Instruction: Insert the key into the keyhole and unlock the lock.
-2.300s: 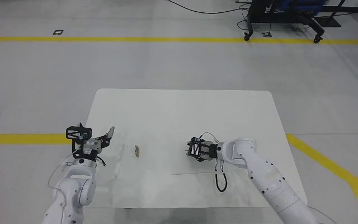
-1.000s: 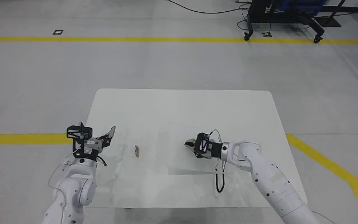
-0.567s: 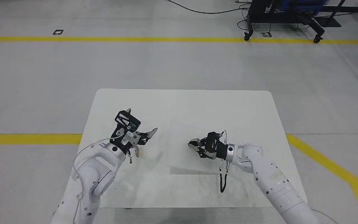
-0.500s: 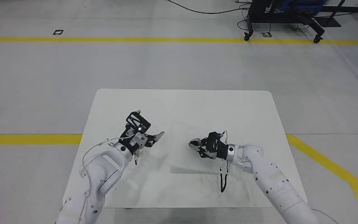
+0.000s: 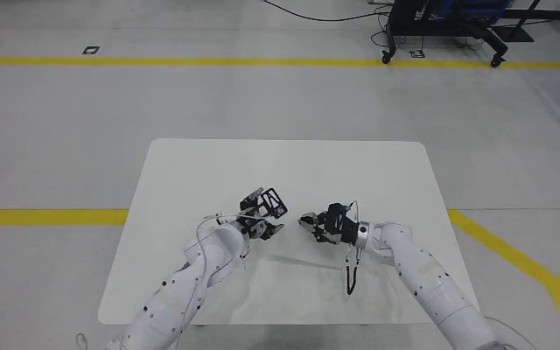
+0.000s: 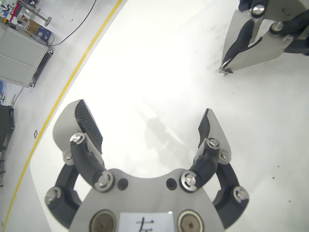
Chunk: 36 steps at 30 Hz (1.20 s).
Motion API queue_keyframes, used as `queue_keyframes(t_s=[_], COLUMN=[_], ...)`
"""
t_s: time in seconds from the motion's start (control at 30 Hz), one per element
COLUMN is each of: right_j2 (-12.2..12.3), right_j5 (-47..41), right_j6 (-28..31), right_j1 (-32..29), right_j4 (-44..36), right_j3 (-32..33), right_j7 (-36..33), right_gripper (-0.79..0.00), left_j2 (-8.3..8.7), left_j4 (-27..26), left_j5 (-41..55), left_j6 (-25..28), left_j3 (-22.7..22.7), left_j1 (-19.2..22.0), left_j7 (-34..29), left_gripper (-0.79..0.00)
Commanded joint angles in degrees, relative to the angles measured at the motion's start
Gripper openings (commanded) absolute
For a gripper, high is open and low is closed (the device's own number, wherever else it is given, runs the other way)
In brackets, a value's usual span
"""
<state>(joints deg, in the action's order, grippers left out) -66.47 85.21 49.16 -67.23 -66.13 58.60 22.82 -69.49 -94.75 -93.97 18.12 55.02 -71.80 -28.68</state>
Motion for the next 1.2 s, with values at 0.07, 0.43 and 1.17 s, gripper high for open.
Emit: queue_keyframes(t_s=[0.07,0.43,1.17], right_j2=[-0.1,1.0,0.2], right_j5=[-0.4,-2.6,-32.6], right_j6=[0.4,2.1,8.8], right_j1=[1.0,-0.6,-2.5], right_j4=[1.2,-3.6,-4.3], right_j3=[-0.4,2.7,2.4], right_j7=[1.4,4.4,0.2], right_gripper=[-0.785,-0.785,-0.785], left_j2=[-0.86,-0.39,1.47], left_j4=[5.0,2.0,5.6], left_j5=[-0.8,5.7,70.3], left_j6=[-2.5,-5.0,19.8], left_j3=[-2.0,5.9,23.7], left_j1=[2.2,1.2,-4.1], left_j7=[0.1,5.2,6.8], left_gripper=[0.0,0.0,0.0])
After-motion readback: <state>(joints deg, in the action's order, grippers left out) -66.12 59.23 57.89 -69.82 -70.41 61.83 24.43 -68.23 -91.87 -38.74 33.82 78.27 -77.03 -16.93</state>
